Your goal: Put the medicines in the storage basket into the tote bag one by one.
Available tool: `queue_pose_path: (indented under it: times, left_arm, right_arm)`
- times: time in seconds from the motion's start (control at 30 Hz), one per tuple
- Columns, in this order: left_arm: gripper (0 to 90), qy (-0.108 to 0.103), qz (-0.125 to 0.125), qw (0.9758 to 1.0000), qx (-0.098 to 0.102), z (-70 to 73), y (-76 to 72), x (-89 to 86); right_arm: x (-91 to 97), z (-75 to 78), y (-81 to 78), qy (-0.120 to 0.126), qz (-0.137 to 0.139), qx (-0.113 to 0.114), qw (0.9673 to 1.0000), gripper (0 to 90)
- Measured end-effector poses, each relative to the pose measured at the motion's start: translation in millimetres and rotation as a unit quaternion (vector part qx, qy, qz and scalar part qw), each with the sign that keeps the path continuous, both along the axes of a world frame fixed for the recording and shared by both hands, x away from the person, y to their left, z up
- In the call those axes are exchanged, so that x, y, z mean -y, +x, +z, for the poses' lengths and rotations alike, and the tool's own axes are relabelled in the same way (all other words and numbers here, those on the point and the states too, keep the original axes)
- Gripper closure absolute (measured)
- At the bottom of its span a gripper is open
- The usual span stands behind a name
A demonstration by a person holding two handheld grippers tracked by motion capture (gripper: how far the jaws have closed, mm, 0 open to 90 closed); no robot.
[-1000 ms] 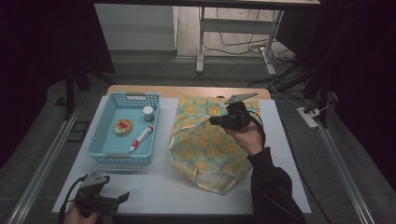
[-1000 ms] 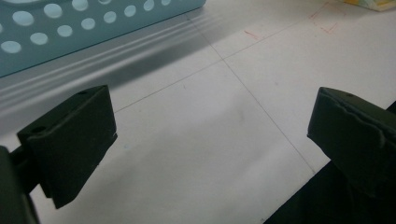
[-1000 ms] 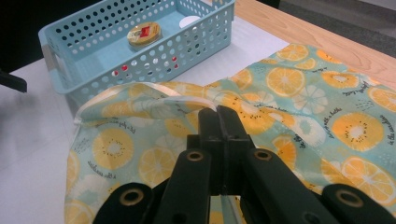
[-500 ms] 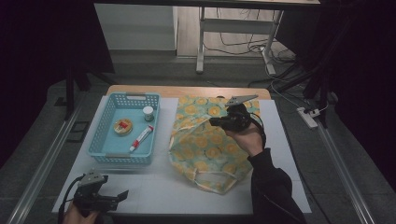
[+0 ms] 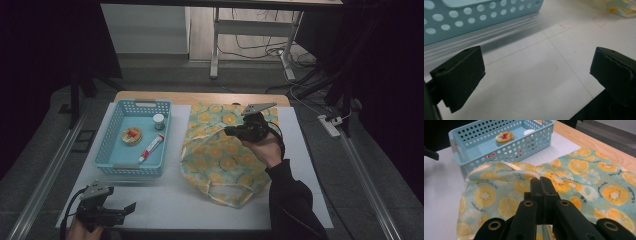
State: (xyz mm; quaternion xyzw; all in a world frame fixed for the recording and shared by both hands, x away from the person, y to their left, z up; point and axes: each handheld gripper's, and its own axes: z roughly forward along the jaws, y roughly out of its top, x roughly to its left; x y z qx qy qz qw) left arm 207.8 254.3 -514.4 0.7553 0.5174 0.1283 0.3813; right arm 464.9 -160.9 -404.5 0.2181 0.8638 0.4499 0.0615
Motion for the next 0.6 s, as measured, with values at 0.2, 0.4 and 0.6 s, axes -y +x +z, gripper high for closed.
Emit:
queue_pose_path:
  times: [0.2, 0.4, 0.6]
  left_arm:
    - [0.0, 0.001, -0.001, 1.0, 0.0, 4.3, 0.9, -1.2]
    - [0.0, -0.005, -0.013, 0.9998, 0.011, 11.0, 1.5, -0.3]
    - [0.0, -0.015, -0.026, 0.9993, 0.02, 16.4, 5.0, -5.5]
  right_arm:
    - [0.8, -0.3, 0.3, 0.002, 0.005, 0.002, 1.0, 90.0]
    - [1.0, -0.3, 0.7, 0.006, 0.0, -0.002, 1.0, 90.0]
    - [3.1, 0.5, 1.4, 0.012, 0.0, -0.002, 0.9999, 90.0]
